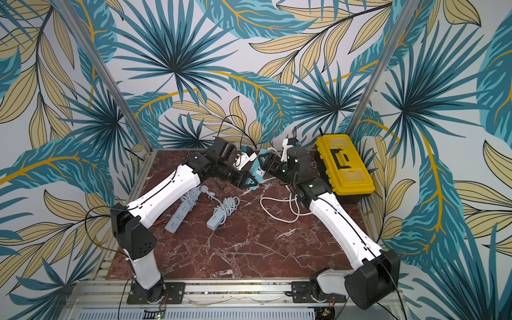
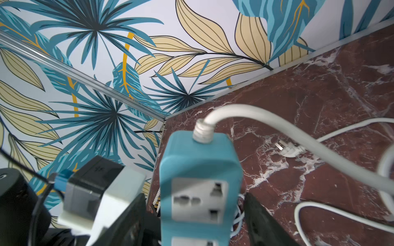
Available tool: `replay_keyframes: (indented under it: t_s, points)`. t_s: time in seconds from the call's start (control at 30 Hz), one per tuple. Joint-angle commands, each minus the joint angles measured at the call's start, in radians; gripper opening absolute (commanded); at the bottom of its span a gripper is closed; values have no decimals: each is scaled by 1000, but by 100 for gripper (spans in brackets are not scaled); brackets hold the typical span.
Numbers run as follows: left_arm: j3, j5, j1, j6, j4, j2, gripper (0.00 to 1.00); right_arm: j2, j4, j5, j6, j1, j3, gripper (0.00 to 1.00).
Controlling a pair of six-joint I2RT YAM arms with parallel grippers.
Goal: Wrap the cord around the power strip
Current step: Adjust the power strip, then wrap the power cord around the power strip.
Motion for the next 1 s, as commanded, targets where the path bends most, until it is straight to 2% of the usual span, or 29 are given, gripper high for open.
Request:
replay_keyframes:
  t_s: [0.0,0.1,0.17,0.27,0.4,0.5,0.6,0.67,0.73,0.8,0.87,0.97]
  points:
    - [48,-22,28,5,28,-41,3,-76,-146,62,-239,-52,-3,80]
    - [59,-13,29,11,28,-61,2,-118,-185,251,-440,-85,-111,87]
    - [74,-10,24,10,28,-79,2,-126,-146,321,-551,-88,-202,89]
    - [92,-13,12,4,27,-101,3,-111,-15,285,-620,-87,-306,88]
    - [115,19,5,-27,28,-113,3,-53,290,205,-656,-84,-406,87]
    - [124,23,3,-42,28,-124,3,57,448,256,-704,-82,-391,85]
    - [130,41,5,-59,29,-133,3,184,551,371,-763,-82,-345,79]
    - [130,63,12,-76,28,-137,2,247,590,440,-789,-83,-306,74]
    - [126,75,23,-89,27,-138,2,287,618,458,-829,-82,-280,67]
    - [120,83,39,-103,29,-139,2,300,626,419,-860,-82,-275,51]
    - [114,87,62,-110,28,-137,2,283,604,380,-875,-74,-284,30]
    - [118,105,89,-110,29,-121,2,223,539,304,-904,-51,-323,15]
